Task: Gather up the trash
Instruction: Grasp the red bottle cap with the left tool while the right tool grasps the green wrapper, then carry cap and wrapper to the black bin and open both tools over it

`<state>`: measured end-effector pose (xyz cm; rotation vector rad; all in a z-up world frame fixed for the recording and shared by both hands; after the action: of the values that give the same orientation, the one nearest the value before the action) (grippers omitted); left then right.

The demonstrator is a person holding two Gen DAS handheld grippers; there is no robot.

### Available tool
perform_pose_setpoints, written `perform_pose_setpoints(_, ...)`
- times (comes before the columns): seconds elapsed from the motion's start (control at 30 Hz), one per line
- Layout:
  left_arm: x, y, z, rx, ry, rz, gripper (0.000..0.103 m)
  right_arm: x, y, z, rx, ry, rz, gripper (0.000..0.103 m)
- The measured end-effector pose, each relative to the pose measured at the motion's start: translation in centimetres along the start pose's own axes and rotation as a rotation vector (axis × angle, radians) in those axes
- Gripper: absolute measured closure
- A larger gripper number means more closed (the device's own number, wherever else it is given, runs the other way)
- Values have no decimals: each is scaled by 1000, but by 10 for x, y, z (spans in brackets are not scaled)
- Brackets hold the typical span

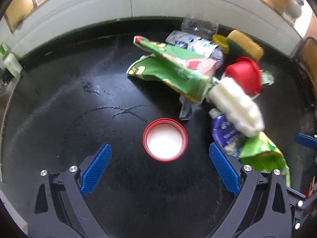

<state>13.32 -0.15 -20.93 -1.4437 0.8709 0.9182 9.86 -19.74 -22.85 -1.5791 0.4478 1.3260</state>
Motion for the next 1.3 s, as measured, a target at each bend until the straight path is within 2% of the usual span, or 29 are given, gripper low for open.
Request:
perform_pose_setpoints(0.2,22,1,1,27,-11,-5,7,29,3,-10,-2,-48,58,16)
perform_pose_setpoints(0.27,26,0,2,41,-24,-16,8,37,6,-10,-6,-75,80,27)
perform_pose_setpoints(0.3,27,-1,1,57,-34,-22,10,38,7,-8,-6,-104,84,37)
perform_pose_setpoints(0.33,27,-2,1,64,-33,-26,14,39,7,-7,-5,-135,82,49)
perform_pose_setpoints(0.37,27,-3,0,73,-30,-33,18,37,7,-7,-7,-145,77,56)
perform_pose_setpoints(0.43,25,-6,-2,90,-28,-43,39,35,7,-4,-24,-153,79,67)
perform_pose_setpoints(0.5,22,-8,-5,99,-29,-49,54,32,7,-3,-26,-163,77,73)
perform_pose_setpoints(0.57,22,-8,-4,79,-27,-28,54,28,8,-2,-27,-165,71,75)
perform_pose_setpoints(0.73,10,-6,0,52,-20,-33,55,5,6,-1,-20,-188,32,76)
perform_pose_setpoints(1.03,-50,6,1,-9,-4,-89,55,-54,0,9,-45,-181,-58,76)
perform_pose_setpoints(1.2,-88,24,22,-74,-26,-115,55,-64,-16,36,-83,-181,-75,76)
perform_pose_setpoints(1.3,-116,46,43,-134,-49,-135,55,-69,-19,61,-127,-203,-76,76)
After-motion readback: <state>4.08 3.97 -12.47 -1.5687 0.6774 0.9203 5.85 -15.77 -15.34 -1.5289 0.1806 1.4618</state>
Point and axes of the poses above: each gripper's, at about its wrist camera, not at the fingertips, and x roughly the way its jaws point, z to its left, y to its underside, the point moved 6 cm from there along x, roughly the way its jaws point
